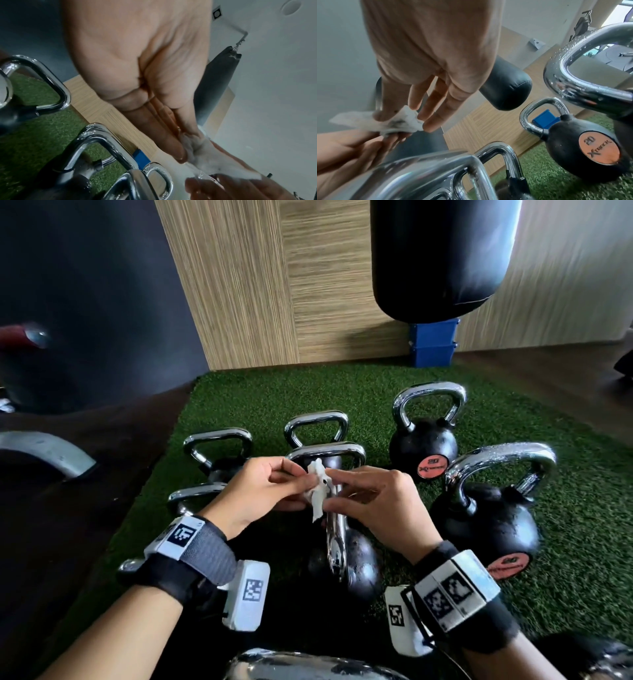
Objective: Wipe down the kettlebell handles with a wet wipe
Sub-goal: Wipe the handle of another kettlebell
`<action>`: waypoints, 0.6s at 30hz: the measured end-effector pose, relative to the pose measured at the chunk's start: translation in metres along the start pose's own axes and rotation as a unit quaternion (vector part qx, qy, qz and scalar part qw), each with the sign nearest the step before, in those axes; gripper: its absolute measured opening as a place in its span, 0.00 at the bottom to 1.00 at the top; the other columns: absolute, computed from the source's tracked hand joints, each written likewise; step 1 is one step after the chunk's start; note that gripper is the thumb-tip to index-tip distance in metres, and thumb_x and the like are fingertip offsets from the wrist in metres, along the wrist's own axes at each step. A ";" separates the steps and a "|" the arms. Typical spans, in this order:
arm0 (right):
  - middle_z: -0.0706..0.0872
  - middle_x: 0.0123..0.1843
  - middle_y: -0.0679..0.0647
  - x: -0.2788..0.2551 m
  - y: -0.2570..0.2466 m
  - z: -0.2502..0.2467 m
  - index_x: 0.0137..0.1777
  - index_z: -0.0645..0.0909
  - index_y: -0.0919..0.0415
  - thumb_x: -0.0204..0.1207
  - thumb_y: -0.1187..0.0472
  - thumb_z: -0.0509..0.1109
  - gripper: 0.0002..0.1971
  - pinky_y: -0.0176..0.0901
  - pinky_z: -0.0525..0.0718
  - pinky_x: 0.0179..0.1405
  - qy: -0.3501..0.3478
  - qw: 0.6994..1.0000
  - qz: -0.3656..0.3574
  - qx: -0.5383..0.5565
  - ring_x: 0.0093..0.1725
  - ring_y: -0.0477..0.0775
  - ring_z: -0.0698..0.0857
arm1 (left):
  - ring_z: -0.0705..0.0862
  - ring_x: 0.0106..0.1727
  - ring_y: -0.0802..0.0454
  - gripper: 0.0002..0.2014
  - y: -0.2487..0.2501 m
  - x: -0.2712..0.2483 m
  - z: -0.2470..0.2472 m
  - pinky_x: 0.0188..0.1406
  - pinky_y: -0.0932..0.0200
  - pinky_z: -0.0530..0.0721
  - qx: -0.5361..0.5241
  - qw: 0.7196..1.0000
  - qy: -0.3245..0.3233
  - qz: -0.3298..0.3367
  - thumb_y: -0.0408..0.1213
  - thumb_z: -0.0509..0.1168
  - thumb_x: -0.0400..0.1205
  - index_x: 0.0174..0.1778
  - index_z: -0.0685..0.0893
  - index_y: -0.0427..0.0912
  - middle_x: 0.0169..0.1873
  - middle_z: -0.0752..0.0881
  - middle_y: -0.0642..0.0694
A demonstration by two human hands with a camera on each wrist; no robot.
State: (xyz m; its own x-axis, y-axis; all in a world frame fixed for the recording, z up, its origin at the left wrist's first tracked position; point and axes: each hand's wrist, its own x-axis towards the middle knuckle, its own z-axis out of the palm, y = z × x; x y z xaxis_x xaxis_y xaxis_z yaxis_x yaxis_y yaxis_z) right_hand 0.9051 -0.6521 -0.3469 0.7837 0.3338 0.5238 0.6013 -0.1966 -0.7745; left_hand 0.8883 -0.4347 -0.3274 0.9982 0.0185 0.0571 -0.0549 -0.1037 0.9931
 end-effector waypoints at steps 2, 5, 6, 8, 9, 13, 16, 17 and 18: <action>0.94 0.47 0.43 -0.001 0.001 0.006 0.56 0.93 0.52 0.63 0.54 0.87 0.20 0.30 0.86 0.49 0.033 0.999 0.000 0.028 0.45 0.37 0.91 | 0.93 0.36 0.54 0.11 0.000 0.002 0.005 0.34 0.61 0.91 0.002 1.000 -0.011 -0.014 0.41 0.80 0.65 0.37 0.89 0.42 0.34 0.93 0.44; 0.95 0.46 0.44 -0.001 0.008 0.011 0.52 0.94 0.54 0.65 0.58 0.87 0.14 0.31 0.87 0.47 0.059 0.996 0.032 0.057 0.43 0.37 0.92 | 0.93 0.36 0.54 0.10 0.000 0.001 0.012 0.34 0.62 0.91 0.009 0.999 -0.029 -0.019 0.46 0.81 0.63 0.35 0.93 0.45 0.35 0.94 0.44; 0.95 0.45 0.45 -0.001 0.010 0.012 0.51 0.94 0.55 0.66 0.59 0.86 0.13 0.34 0.88 0.47 0.058 0.994 0.053 0.071 0.44 0.41 0.93 | 0.93 0.37 0.54 0.12 0.000 0.001 0.011 0.34 0.62 0.91 0.005 0.999 -0.035 -0.019 0.48 0.81 0.63 0.36 0.94 0.46 0.36 0.94 0.44; 0.95 0.44 0.49 0.001 0.014 0.011 0.51 0.94 0.58 0.67 0.61 0.85 0.12 0.44 0.91 0.48 0.048 0.991 0.082 0.099 0.44 0.49 0.94 | 0.94 0.41 0.50 0.15 0.001 -0.001 0.009 0.37 0.61 0.91 -0.004 0.998 -0.064 -0.025 0.52 0.78 0.67 0.42 0.95 0.46 0.41 0.95 0.42; 0.95 0.44 0.50 0.002 0.016 0.010 0.50 0.94 0.59 0.68 0.62 0.85 0.11 0.46 0.92 0.48 0.045 0.989 0.088 0.106 0.44 0.51 0.94 | 0.95 0.44 0.48 0.15 0.002 -0.003 0.009 0.39 0.60 0.91 -0.005 0.996 -0.083 -0.028 0.53 0.76 0.71 0.45 0.95 0.47 0.44 0.95 0.41; 0.95 0.39 0.50 0.002 0.035 0.000 0.46 0.94 0.56 0.66 0.64 0.85 0.09 0.43 0.92 0.42 0.083 0.985 0.102 0.116 0.39 0.50 0.94 | 0.93 0.56 0.48 0.11 -0.005 0.001 0.002 0.50 0.62 0.90 0.102 0.987 -0.126 -0.018 0.44 0.62 0.91 0.60 0.90 0.58 0.60 0.93 0.50; 0.94 0.37 0.46 -0.002 0.059 -0.009 0.40 0.94 0.47 0.59 0.55 0.87 0.09 0.41 0.91 0.42 0.132 0.974 0.154 0.101 0.38 0.47 0.93 | 0.89 0.58 0.53 0.25 -0.025 0.007 -0.001 0.57 0.57 0.86 0.269 0.960 -0.071 -0.017 0.24 0.66 0.84 0.68 0.83 0.60 0.67 0.89 0.53; 0.94 0.36 0.45 -0.003 0.068 -0.008 0.39 0.93 0.44 0.56 0.51 0.85 0.10 0.42 0.92 0.43 0.137 0.971 0.175 0.092 0.38 0.45 0.93 | 0.86 0.62 0.54 0.32 -0.033 0.007 0.001 0.63 0.59 0.83 0.345 0.935 -0.079 -0.018 0.23 0.71 0.79 0.74 0.78 0.58 0.72 0.84 0.55; 0.94 0.36 0.44 -0.003 0.077 -0.005 0.38 0.93 0.43 0.54 0.49 0.84 0.10 0.44 0.92 0.44 0.135 0.968 0.195 0.077 0.38 0.45 0.93 | 0.81 0.67 0.58 0.40 -0.042 0.004 0.003 0.67 0.67 0.77 0.411 0.904 -0.116 -0.013 0.26 0.78 0.74 0.80 0.73 0.54 0.74 0.78 0.59</action>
State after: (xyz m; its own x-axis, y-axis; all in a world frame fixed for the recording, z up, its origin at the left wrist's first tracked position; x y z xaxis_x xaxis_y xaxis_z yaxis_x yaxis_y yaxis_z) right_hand 0.9502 -0.6733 -0.4064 0.9712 0.0045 0.2380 0.2370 -0.1129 -0.9649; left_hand 0.8945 -0.4335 -0.3688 0.9824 -0.1679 -0.0823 -0.0904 -0.8118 0.5769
